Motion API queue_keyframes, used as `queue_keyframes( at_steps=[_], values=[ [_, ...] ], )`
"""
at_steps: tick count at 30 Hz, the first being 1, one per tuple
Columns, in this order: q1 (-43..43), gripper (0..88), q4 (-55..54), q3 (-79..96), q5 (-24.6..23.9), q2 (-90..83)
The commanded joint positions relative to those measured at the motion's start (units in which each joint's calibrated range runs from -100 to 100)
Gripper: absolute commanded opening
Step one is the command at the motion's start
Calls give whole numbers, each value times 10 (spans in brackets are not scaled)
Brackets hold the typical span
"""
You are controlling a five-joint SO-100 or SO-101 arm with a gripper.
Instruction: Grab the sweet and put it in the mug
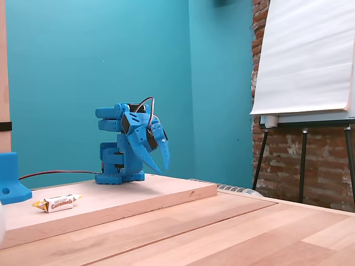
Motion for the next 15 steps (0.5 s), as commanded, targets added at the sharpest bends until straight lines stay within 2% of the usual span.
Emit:
queue_keyframes(
  at_steps=[1, 15],
  values=[
    [3, 35, -2, 9, 1, -7],
    [-2, 38, -3, 9, 4, -2]
  ],
)
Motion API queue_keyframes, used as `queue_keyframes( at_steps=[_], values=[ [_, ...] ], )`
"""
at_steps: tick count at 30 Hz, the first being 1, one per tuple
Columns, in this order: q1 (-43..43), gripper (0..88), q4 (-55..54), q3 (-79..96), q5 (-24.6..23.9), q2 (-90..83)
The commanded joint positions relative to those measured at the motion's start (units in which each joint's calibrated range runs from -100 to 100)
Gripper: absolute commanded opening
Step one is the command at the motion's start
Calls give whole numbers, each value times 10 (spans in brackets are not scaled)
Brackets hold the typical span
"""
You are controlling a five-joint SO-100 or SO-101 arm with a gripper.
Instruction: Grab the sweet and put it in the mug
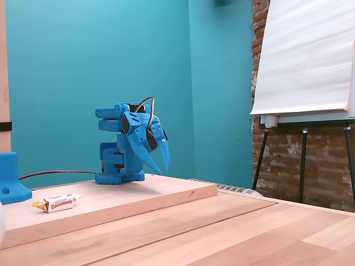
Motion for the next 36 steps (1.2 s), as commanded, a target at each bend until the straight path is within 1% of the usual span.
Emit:
queue_keyframes(
  at_steps=[1, 6, 13, 17, 22, 27, 36],
  values=[
    [-2, 35, -3, 9, 0, 3],
    [0, 35, -11, -10, -8, 54],
    [13, 36, -3, -156, -99, 215],
    [87, 45, -1, -257, -128, 285],
    [168, 45, -1, -368, -133, 340],
    [202, 45, -1, -436, -131, 405],
    [286, 45, -2, -465, -124, 483]
  ],
)
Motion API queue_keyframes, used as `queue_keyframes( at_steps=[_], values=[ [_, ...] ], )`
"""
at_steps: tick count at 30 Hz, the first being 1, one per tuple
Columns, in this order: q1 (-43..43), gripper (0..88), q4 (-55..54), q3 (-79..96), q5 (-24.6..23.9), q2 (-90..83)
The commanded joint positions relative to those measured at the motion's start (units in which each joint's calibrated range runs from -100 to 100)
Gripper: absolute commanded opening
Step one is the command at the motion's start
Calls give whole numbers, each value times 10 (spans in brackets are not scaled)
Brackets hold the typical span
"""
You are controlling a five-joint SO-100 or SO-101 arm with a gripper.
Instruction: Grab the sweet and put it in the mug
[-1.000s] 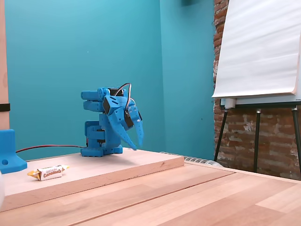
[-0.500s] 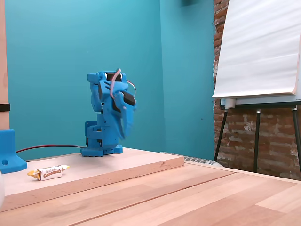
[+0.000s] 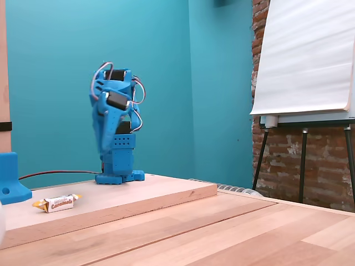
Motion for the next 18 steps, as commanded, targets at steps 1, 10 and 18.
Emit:
queue_keyframes(
  at_steps=[1, 10, 18],
  values=[
    [27, 45, -2, -40, 12, 7],
    [64, 121, -2, -35, 53, 35],
    [115, 321, -9, -39, 58, 88]
  ],
)
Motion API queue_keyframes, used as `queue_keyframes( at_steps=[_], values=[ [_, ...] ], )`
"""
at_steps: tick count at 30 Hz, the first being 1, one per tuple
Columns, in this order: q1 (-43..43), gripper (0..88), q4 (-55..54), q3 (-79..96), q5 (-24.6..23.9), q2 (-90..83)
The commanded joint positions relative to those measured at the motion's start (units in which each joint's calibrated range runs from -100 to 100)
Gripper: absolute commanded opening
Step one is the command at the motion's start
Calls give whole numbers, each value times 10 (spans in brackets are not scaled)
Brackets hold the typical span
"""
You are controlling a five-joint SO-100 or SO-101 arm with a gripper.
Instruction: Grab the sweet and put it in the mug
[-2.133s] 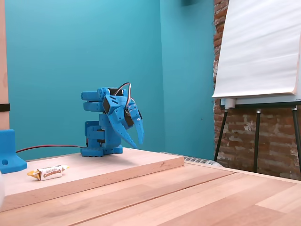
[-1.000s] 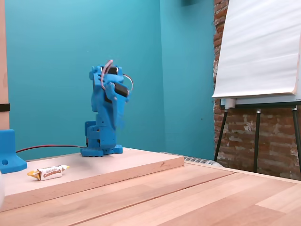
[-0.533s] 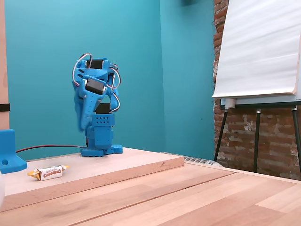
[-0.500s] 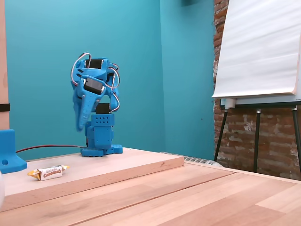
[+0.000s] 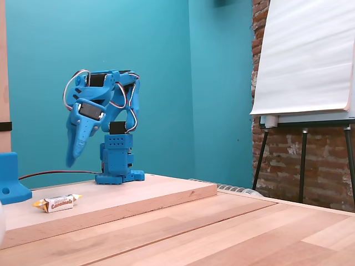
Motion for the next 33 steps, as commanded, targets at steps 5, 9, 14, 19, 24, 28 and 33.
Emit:
queue_keyframes(
  at_steps=[5, 9, 14, 19, 24, 28, 33],
  values=[
    [15, 401, -12, -31, 32, 65],
    [15, 437, -12, -31, 62, 98],
    [15, 440, -12, -32, 91, 122],
    [16, 440, -12, -34, 99, 126],
    [47, 440, -12, -71, 91, 127],
    [78, 440, -12, -82, 92, 128],
    [78, 440, -13, -96, 94, 179]
  ],
)
